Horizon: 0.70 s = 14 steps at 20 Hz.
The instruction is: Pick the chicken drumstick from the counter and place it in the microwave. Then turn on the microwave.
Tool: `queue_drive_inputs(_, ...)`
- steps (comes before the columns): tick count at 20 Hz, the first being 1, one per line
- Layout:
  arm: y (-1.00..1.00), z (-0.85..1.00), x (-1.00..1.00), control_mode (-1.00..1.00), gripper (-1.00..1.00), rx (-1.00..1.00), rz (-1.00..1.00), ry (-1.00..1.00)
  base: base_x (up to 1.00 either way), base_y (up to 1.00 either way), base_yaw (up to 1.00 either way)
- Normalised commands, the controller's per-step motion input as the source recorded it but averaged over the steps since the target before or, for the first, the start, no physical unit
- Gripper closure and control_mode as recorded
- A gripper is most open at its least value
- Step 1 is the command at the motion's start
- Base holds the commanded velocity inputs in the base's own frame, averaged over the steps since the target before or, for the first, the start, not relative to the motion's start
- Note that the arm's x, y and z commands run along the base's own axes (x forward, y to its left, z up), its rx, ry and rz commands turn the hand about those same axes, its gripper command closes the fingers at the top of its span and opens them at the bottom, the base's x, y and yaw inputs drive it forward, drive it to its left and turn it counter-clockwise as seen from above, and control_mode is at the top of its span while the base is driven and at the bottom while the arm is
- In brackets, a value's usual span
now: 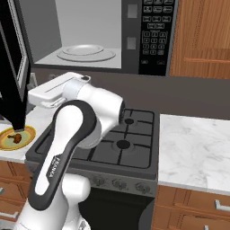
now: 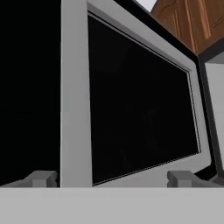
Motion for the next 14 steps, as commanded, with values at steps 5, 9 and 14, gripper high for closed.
queue_drive_inputs(5,0.03,-0.06,0.17,-1.0,-1.0,0.0,0.08,0.0,0.0,0.0,0.0)
queue_drive_inputs(9,0.0,-0.05,0.18,-1.0,-1.0,0.0,0.08,-0.01,0.0,0.0,0.0)
queue_drive_inputs(14,0.03,-0.06,0.18,-1.0,-1.0,0.0,0.09,-0.01,0.0,0.0,0.0)
